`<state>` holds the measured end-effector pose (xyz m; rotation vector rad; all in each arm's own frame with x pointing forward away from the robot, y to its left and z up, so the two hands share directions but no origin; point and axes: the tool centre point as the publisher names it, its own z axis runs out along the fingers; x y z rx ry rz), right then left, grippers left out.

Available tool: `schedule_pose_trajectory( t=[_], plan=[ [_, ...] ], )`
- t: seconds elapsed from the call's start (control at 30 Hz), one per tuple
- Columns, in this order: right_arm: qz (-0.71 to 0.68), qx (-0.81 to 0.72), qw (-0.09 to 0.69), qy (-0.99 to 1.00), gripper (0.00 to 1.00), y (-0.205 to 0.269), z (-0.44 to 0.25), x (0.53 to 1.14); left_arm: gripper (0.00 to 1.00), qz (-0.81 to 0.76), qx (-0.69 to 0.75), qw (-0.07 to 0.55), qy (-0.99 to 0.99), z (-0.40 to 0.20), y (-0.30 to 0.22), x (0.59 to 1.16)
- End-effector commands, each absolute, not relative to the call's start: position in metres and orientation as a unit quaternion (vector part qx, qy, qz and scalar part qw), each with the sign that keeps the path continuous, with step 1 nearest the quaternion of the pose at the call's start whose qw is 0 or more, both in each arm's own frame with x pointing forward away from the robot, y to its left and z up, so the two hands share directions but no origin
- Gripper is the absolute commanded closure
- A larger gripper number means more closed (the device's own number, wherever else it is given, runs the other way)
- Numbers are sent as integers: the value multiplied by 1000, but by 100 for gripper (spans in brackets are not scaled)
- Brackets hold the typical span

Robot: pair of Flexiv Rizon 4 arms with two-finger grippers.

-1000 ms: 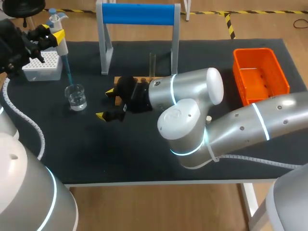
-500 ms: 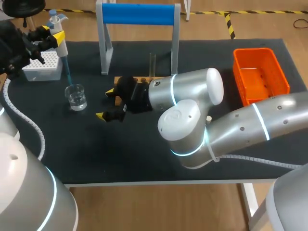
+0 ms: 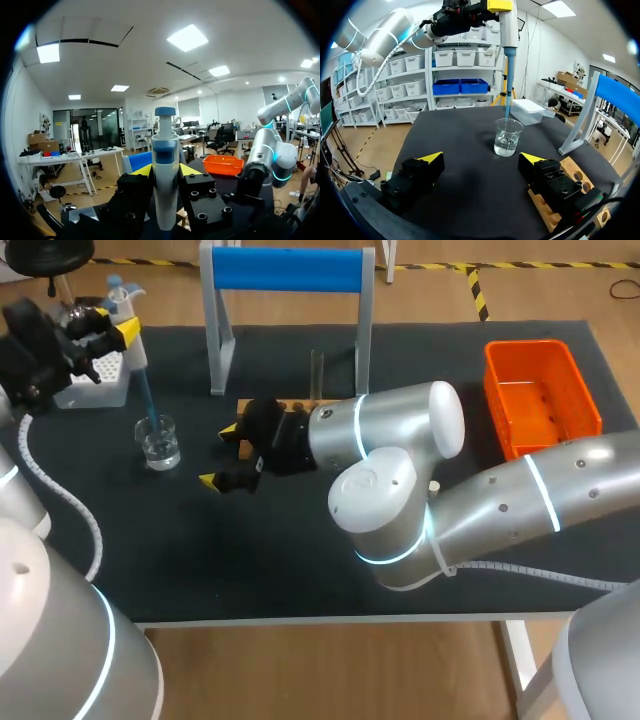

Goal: Invert the test tube, pick up the pipette, mount the tip to pipette, aspirate from beaker and dispense into the tube, eject the tip, return the pipette, and cap with the stopper.

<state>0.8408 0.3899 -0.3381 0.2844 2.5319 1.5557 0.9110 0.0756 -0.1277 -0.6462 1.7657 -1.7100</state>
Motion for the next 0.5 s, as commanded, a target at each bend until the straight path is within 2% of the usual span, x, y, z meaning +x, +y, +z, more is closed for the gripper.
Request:
schedule_pose_trajectory(
  t=[0.03, 0.5],
  plan=[
    [521, 95, 78, 845, 0, 390, -339, 841, 100, -643, -244, 296, 663, -136, 75, 916],
    [521, 95, 78, 845, 0, 390, -339, 841, 100, -643, -253, 293, 661, -153, 75, 920]
  ],
)
